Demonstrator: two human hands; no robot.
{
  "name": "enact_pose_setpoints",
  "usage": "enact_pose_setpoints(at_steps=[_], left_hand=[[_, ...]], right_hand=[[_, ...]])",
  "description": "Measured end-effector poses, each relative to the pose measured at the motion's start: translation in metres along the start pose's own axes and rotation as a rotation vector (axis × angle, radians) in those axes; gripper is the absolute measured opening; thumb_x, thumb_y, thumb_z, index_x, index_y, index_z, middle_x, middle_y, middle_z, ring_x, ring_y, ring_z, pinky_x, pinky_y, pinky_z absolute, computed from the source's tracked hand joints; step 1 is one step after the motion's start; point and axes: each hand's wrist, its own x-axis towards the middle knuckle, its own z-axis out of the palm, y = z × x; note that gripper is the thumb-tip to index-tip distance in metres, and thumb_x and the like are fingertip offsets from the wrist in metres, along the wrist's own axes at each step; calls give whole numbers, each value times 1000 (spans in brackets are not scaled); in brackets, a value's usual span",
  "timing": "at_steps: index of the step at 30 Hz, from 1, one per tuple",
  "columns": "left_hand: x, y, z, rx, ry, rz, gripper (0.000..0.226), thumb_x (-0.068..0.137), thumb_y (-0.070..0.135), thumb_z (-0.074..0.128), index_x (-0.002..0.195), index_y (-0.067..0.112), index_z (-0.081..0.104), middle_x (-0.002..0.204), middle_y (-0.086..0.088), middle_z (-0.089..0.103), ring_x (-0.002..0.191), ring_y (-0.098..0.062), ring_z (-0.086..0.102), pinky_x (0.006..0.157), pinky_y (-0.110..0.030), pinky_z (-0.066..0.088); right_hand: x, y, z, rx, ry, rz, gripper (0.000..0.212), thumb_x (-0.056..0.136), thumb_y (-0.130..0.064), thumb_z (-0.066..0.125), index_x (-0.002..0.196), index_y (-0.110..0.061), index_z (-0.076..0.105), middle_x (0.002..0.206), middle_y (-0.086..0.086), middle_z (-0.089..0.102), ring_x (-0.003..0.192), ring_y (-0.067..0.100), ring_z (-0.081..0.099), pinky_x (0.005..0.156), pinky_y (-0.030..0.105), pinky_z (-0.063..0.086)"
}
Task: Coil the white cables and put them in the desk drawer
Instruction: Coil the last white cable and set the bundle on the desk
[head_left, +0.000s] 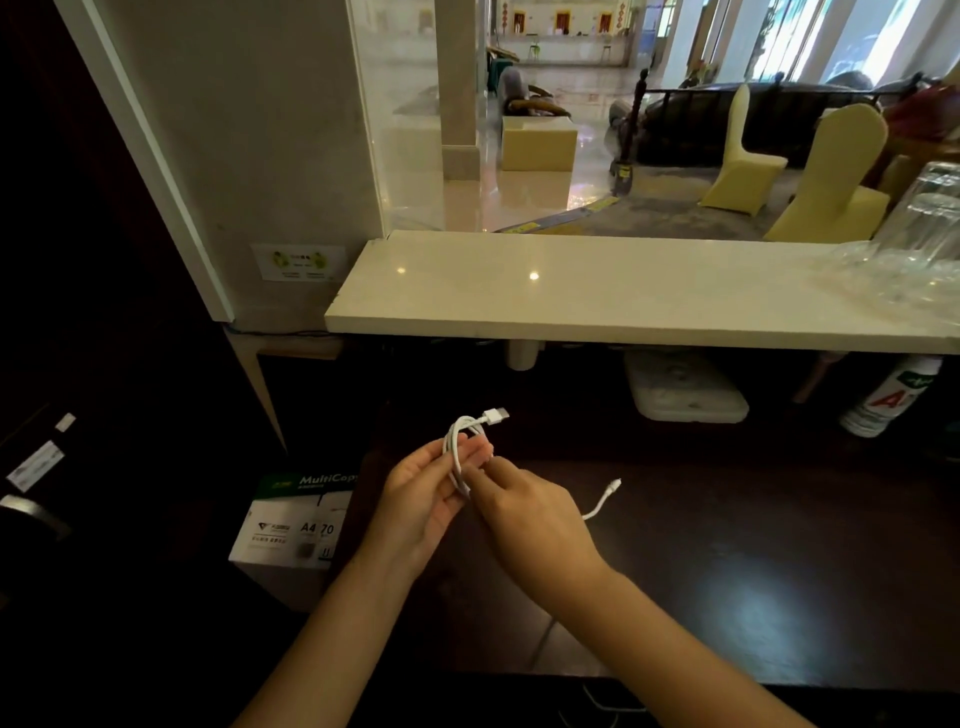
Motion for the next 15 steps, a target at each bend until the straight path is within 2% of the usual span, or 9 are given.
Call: enact_pose_setpoints(at_steps=[3,5,7,11,13,15], left_hand=[[3,1,2,-182,56,11,25,93,2,37,97,5,61,73,-1,74,73,-8,70,79,-29,54],[5,6,2,-279,67,28,24,94,2,37,95,6,60,62,3,66,60,-4,64,83,-31,52],[7,13,-2,-305,45,67,23,93,2,36,94,8,58,56,6,57,52,-2,56,83,-29,54],[9,25,-9,-342,10,89,25,95,7,33,96,8,57,56,7,51,50,-3,51,84,-28,53],[9,24,-10,-351,-4,49,23,96,12,34,96,8,57,58,6,49,52,-3,50,88,-31,52],[9,20,-9,-300,17,34,21,96,12,36,93,8,56,55,6,47,49,-3,48,89,-33,52]], right_hand=[[-4,2,5,-25,72,-46,32,56,-7,76,86,-13,67,65,-2,57,48,13,50,40,20,25],[-12,7,9,44,87,-46,24,64,-4,68,85,-13,64,69,-1,56,53,15,52,43,21,31],[-22,14,13,136,53,-13,25,67,-3,70,89,-12,61,74,0,57,58,16,54,45,23,37],[-35,28,19,164,38,-23,8,84,-17,55,90,-14,61,78,-1,55,66,15,52,50,26,40],[-37,35,22,65,33,29,4,79,-16,63,78,-15,59,73,-1,51,66,16,47,54,27,31],[-36,44,22,-16,4,153,17,71,-17,74,67,-16,58,64,-1,52,58,19,51,52,27,31]])
